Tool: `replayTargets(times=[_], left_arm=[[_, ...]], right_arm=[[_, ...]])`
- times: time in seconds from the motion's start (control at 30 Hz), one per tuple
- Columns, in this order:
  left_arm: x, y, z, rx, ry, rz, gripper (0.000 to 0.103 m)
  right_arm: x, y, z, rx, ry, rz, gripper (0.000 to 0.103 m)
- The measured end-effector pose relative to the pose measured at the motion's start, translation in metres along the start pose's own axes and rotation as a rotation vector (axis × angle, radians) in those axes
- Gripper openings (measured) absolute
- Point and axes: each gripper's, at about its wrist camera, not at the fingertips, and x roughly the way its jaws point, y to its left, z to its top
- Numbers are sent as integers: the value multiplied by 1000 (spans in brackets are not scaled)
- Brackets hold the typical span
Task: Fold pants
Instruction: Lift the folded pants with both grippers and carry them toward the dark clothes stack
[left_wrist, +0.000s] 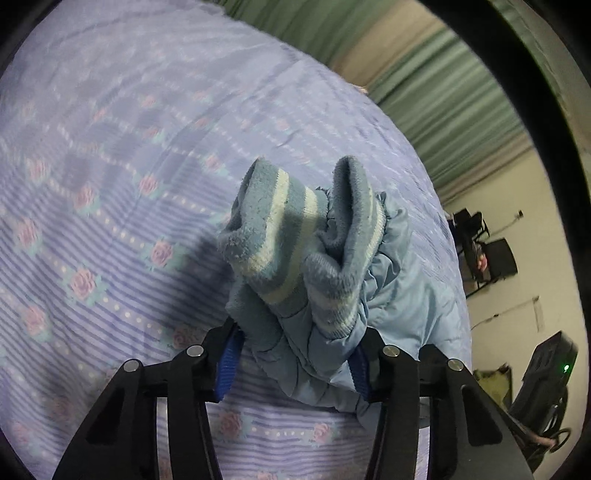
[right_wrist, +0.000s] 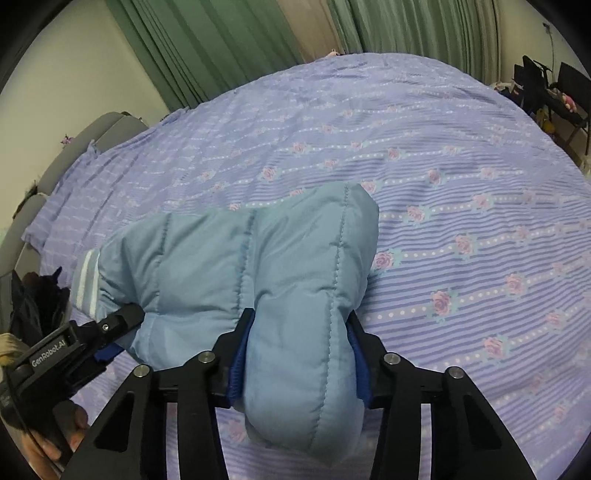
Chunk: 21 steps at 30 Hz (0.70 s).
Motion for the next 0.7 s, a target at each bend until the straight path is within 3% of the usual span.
replayTargets(times=[0.23, 0.7], left_arm=[[-60, -40, -14, 65, -59, -29, 47], [-242, -129, -72, 129, -241, -34, 47]], right_arm=[[-74, 0, -8, 16, -72, 28, 44], [-273, 22, -28, -107, -214, 101, 44]])
